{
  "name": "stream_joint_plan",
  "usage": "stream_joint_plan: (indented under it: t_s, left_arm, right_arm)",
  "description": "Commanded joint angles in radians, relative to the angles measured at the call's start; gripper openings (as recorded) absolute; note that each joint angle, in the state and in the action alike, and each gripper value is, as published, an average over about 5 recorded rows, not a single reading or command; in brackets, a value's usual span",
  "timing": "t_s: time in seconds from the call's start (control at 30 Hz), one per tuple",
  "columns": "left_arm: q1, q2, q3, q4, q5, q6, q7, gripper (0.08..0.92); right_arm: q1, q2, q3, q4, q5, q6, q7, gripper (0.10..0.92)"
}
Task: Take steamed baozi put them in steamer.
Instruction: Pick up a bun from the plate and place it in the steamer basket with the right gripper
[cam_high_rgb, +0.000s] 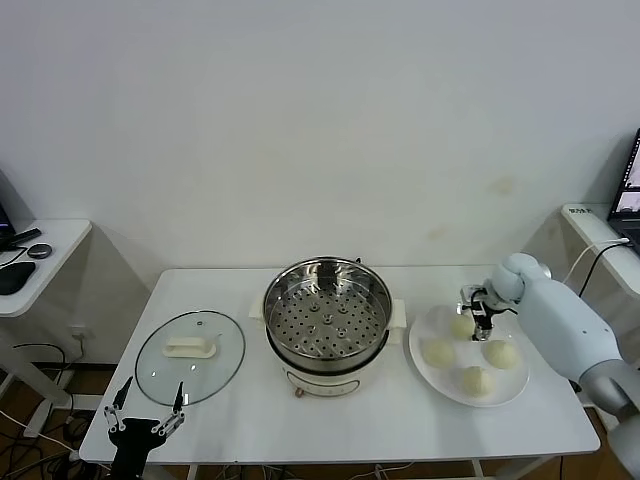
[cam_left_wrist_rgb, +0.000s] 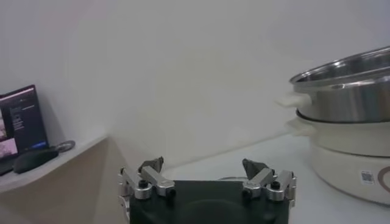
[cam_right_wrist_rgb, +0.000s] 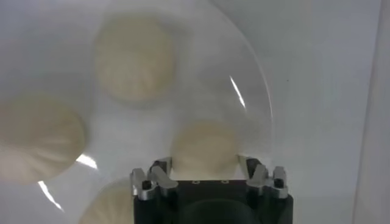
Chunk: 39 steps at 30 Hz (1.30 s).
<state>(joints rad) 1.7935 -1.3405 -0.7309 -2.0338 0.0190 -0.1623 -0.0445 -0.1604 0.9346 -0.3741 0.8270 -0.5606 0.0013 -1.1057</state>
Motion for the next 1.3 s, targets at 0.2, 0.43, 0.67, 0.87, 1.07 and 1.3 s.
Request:
stream_joint_plan:
  t_s: [0.2, 0.43, 0.67, 0.87, 1.07, 1.3]
  left_arm:
    - [0.009, -0.001, 0.003, -0.014, 0.006, 0.001, -0.001, 0.823]
    - [0.009, 0.002, 0.006, -0.027, 0.005, 0.004, 0.000, 0.823]
    - [0.002, 0.007, 0.008, -0.029, -0.007, 0.007, 0.001, 0.823]
    - [-0.002, 0.016, 0.009, -0.024, -0.029, 0.010, 0.004, 0.823]
    - [-0.015, 0.021, 0.008, -0.003, -0.101, 0.033, 0.013, 0.823]
    - [-0.019, 0.012, 0.002, -0.005, -0.116, 0.037, 0.017, 0.823]
  right_arm:
    - [0.008, -0.014, -0.023, 0.029, 0.040, -0.023, 0.006, 0.530]
    - [0.064, -0.098, -0.101, 0.161, 0.172, -0.050, -0.020, 0.502]
    - [0.273, -0.211, -0.262, 0.350, 0.430, -0.069, -0.045, 0.501]
    - [0.548, -0.164, -0.434, 0.385, 0.578, -0.010, -0.058, 0.504]
    - [0.714, -0.021, -0.563, 0.394, 0.698, 0.070, -0.049, 0.509]
    - [0.721, 0.198, -0.693, 0.363, 0.710, 0.207, -0.042, 0.510]
